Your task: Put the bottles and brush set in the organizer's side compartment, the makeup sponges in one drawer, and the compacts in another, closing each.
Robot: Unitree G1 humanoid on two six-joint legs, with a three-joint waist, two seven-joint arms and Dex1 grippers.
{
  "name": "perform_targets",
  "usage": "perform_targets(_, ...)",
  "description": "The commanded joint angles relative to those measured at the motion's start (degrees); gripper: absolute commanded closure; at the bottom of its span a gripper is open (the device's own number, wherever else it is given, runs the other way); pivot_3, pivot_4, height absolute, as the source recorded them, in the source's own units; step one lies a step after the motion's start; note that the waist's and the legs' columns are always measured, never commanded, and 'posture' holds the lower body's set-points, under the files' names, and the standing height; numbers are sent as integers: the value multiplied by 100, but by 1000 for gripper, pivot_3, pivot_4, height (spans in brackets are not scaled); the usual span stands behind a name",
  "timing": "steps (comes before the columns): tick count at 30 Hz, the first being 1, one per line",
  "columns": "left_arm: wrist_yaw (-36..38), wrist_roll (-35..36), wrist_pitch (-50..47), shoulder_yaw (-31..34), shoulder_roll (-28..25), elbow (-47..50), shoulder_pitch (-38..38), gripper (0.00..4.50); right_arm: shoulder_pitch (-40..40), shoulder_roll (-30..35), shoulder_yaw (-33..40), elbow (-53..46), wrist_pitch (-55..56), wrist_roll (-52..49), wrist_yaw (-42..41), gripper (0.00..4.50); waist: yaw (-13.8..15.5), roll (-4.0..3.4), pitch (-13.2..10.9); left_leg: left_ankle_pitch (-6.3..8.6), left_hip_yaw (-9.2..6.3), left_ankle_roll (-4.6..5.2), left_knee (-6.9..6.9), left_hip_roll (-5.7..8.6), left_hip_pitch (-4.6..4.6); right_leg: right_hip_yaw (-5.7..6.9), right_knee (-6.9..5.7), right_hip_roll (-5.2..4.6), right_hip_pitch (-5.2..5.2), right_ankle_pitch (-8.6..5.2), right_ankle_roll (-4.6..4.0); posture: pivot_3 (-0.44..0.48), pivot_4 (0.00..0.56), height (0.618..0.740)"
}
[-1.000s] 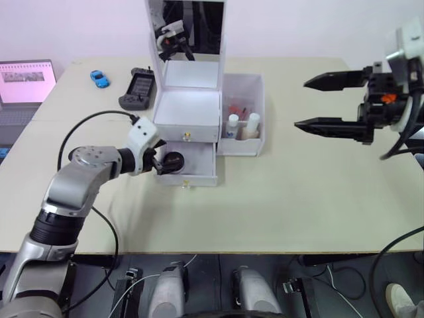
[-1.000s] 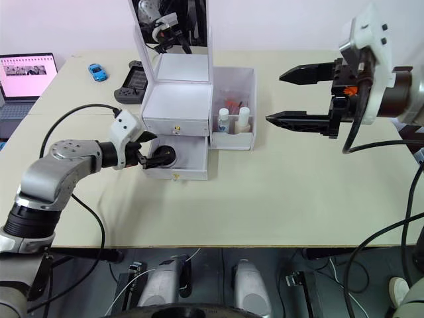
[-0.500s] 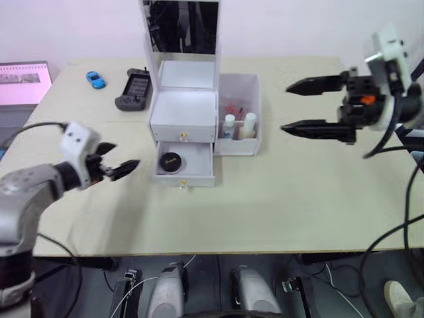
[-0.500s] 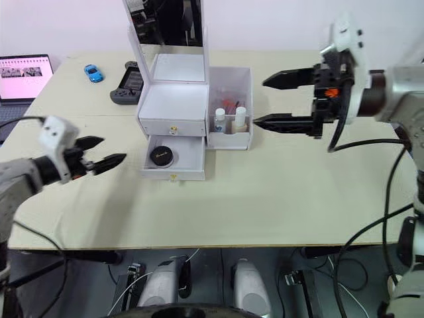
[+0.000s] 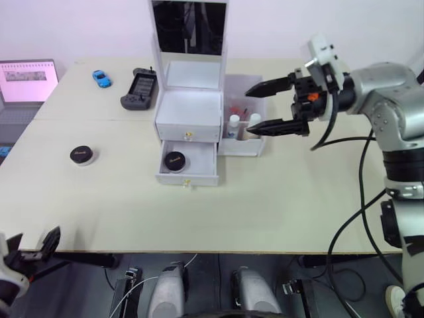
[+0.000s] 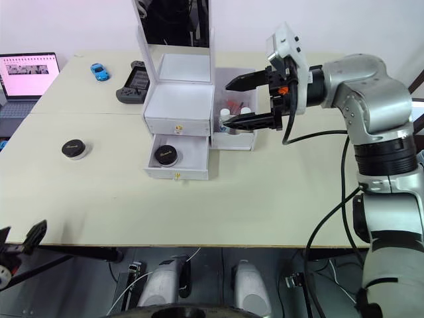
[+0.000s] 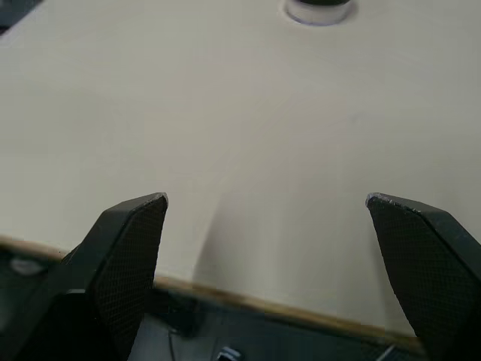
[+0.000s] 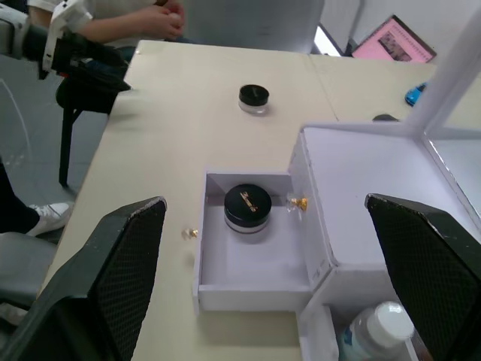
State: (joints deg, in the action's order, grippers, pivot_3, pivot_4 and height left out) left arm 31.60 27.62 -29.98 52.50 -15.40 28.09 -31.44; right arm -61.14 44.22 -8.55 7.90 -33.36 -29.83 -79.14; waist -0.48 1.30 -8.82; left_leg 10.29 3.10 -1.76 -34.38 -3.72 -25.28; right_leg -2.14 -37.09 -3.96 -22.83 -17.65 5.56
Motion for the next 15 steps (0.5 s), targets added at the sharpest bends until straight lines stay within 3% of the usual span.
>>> perform_targets(1,-16,-27,444,16,17,291,-325,54,-165,13,146,65,121,96,-117,0,-43,16,13,1,3,-2,4,3,0,0,3,-14,-1,0,-1,0,150,739)
perform_targets(8,-209,19,548,-89,-599,-137,82,54,-41,-91,242,-36,-30,159,124,0,-72,18,17,3,28,-4,19,12,-1,-15,2,-31,2,0,-2,0,150,739)
perform_targets(15,-431,-235,248,-877,-1775,-1232,1643,54,326,82,559,-770,-478,9,552,0,-49,16,20,8,32,-13,19,15,-1,-11,1,-42,3,1,-2,0,150,739)
